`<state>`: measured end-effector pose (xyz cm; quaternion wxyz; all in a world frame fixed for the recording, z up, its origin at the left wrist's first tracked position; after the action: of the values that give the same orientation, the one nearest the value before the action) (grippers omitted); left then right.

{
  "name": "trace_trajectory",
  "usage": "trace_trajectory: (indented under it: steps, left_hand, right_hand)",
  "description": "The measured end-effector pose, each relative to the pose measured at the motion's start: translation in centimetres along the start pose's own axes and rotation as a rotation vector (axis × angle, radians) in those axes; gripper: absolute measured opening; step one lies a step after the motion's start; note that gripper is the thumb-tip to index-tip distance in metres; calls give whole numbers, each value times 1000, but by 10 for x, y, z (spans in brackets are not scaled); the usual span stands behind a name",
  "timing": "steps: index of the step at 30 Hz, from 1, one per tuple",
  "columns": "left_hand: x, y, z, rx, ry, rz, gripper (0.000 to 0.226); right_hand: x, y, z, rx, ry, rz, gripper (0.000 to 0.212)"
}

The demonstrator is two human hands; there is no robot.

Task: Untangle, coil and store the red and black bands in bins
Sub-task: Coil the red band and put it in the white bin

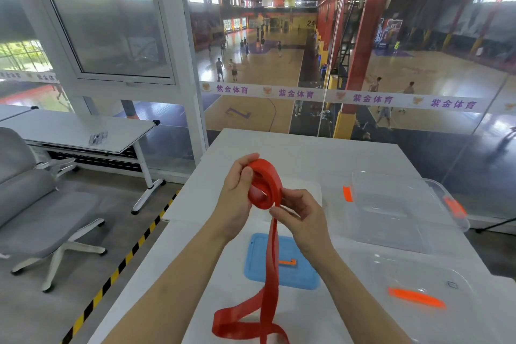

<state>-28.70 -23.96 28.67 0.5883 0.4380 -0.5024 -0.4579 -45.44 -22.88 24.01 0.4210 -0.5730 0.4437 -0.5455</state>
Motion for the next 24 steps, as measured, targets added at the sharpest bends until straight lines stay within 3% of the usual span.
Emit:
trace_trajectory:
  steps: [7, 14, 18, 20, 24]
  left_hand:
    - [-8, -12, 2, -72, -18, -58, 30]
    - [3, 5, -8, 303, -209, -10, 22]
    - [3, 21, 10, 632, -411, 54, 43]
    - [1, 24, 16, 787, -455, 102, 43]
    - [-5, 31, 16, 649, -342, 142, 27]
  right_hand:
    - [2, -1, -6, -30, 74, 4, 25]
    - [13, -17, -20, -179, 2, -61, 23]
    - [16, -27, -15, -317, -86, -114, 27]
    - [18, -32, -15, -350, -87, -145, 26]
    - [19, -34, -18, -270, -35, -140, 21]
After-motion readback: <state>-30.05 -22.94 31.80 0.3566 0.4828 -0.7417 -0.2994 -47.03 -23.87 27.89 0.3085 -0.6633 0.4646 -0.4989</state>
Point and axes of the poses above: each hand's wrist, its own x-axis towards the middle knuckle, its own z-axis out of the palm, y = z × x, the point moved 7 cm from there along x, towards the middle knuckle, and after that the axes turned 8 degrees about -x, right-handed, at the moved point
